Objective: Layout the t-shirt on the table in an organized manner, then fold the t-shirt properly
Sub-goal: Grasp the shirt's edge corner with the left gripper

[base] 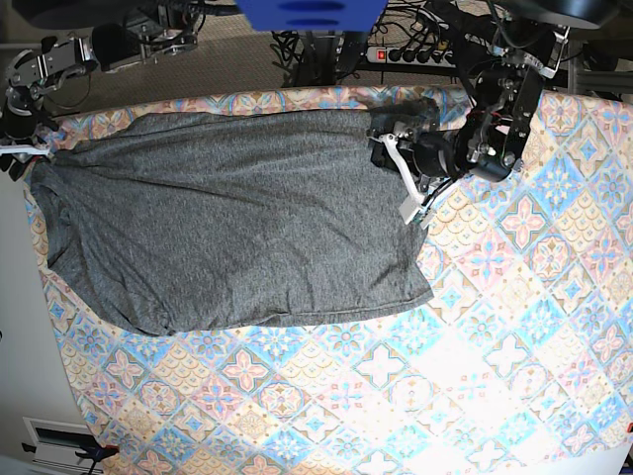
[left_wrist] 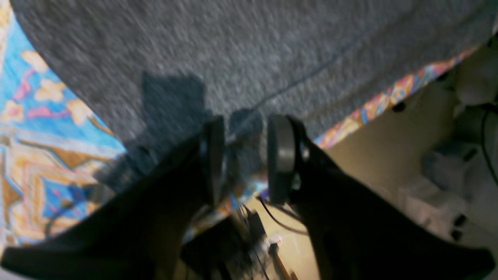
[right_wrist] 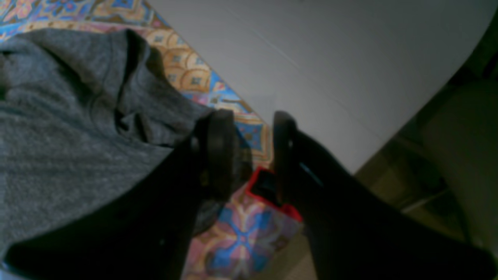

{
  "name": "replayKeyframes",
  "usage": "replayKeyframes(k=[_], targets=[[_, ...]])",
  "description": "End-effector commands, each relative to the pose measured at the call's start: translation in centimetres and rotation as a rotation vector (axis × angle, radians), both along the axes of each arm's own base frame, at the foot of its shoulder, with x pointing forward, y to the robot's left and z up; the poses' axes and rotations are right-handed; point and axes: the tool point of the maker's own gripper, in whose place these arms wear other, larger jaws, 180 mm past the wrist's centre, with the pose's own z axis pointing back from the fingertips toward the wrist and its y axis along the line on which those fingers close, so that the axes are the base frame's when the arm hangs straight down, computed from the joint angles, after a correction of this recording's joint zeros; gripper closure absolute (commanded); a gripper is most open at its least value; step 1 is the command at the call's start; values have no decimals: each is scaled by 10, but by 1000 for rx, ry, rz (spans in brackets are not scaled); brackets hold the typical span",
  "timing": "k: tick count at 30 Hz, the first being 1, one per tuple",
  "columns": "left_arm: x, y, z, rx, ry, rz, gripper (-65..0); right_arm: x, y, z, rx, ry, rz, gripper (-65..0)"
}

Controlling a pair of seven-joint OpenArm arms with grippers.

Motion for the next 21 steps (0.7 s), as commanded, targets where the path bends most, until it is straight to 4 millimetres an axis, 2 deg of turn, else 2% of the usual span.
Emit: replayKeyframes(k=[1, 10, 13, 15, 17, 21], targets=[[4, 3, 4, 10, -40, 10, -180, 2, -9, 19, -49, -41, 4, -172], [13, 41, -8, 227, -330, 93, -180, -20, -2, -1, -44, 62, 42, -175], [10, 45, -8, 258, -385, 92, -180, -26, 3, -10, -23, 78, 42, -241], [12, 46, -6, 264, -416, 93, -180, -25, 16, -22, 12, 76, 47, -307], [13, 45, -4, 259, -431, 96, -180, -16, 24, -25, 20, 75, 75, -351], [14, 45, -3, 257, -431, 97, -180, -6, 29, -25, 23, 70, 101, -330]])
